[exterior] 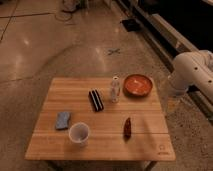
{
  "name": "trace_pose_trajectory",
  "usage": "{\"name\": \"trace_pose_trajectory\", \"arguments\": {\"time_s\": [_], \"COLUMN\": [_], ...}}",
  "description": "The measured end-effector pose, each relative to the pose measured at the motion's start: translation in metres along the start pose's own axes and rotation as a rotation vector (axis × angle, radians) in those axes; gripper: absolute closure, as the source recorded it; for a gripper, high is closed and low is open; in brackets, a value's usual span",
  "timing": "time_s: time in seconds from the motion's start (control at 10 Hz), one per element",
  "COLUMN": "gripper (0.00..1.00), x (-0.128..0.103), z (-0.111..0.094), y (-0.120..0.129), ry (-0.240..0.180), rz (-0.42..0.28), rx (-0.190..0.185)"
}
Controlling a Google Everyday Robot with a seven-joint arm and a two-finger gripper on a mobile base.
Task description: Place the pepper in the ceramic bowl
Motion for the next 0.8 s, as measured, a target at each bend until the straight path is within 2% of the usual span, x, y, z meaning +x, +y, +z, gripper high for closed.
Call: {"name": "trace_pose_trajectory", "arguments": {"time_s": [0.3, 0.4, 0.6, 0.8], "gripper": [0.2, 0.2, 0.2, 0.2], "x": [-0.001, -0.005, -0.032, -0.081], "z": [0.0, 0.001, 0.01, 0.036], "y": [0.0, 0.0, 0.0, 0.002], "ry": [-0.001, -0.006, -0.042, -0.11], "rz": [-0.005, -0.03, -0.166, -0.391], "rx": [0.0, 0.004, 0.028, 0.058]}}
